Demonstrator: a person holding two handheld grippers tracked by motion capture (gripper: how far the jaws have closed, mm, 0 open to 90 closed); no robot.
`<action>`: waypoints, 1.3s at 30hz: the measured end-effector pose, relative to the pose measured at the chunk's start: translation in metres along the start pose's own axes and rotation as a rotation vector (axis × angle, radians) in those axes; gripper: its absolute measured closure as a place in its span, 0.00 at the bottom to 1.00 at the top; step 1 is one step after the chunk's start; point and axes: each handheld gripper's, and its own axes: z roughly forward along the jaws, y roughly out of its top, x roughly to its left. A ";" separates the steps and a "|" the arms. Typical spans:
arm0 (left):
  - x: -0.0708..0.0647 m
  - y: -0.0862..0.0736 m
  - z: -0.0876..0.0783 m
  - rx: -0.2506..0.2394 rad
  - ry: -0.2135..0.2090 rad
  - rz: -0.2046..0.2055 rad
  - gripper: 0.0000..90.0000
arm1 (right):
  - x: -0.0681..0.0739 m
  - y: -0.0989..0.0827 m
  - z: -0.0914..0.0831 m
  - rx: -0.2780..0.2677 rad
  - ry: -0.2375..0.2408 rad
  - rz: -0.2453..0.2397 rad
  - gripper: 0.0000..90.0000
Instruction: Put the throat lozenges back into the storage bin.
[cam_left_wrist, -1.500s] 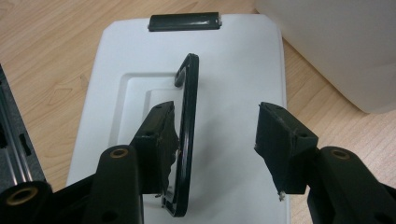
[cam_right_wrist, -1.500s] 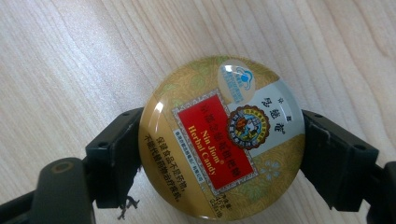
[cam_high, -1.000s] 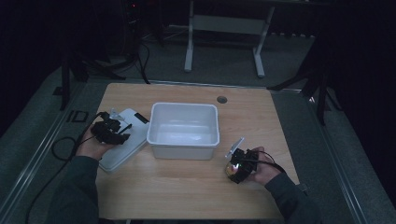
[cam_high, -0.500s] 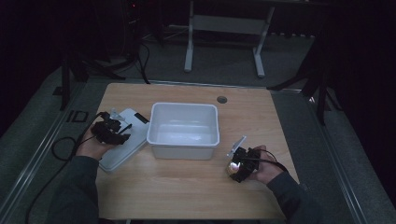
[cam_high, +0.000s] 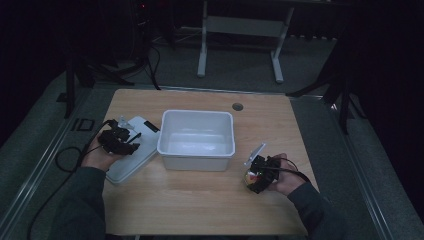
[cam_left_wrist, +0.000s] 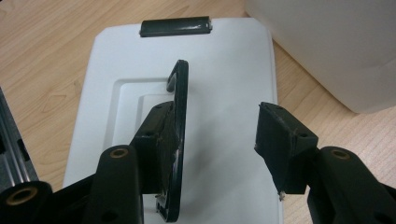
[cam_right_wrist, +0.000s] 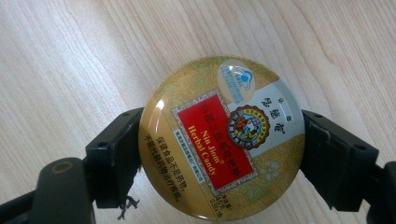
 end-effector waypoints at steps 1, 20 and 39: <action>0.000 0.000 0.000 0.000 0.000 0.000 0.53 | -0.001 0.000 0.000 -0.003 0.002 -0.004 0.22; -0.001 0.002 -0.001 -0.005 -0.002 0.005 0.53 | -0.004 0.004 -0.015 -0.005 -0.013 -0.017 0.22; -0.002 0.002 0.001 -0.003 -0.008 0.005 0.53 | -0.010 0.004 -0.033 -0.026 -0.038 -0.009 0.22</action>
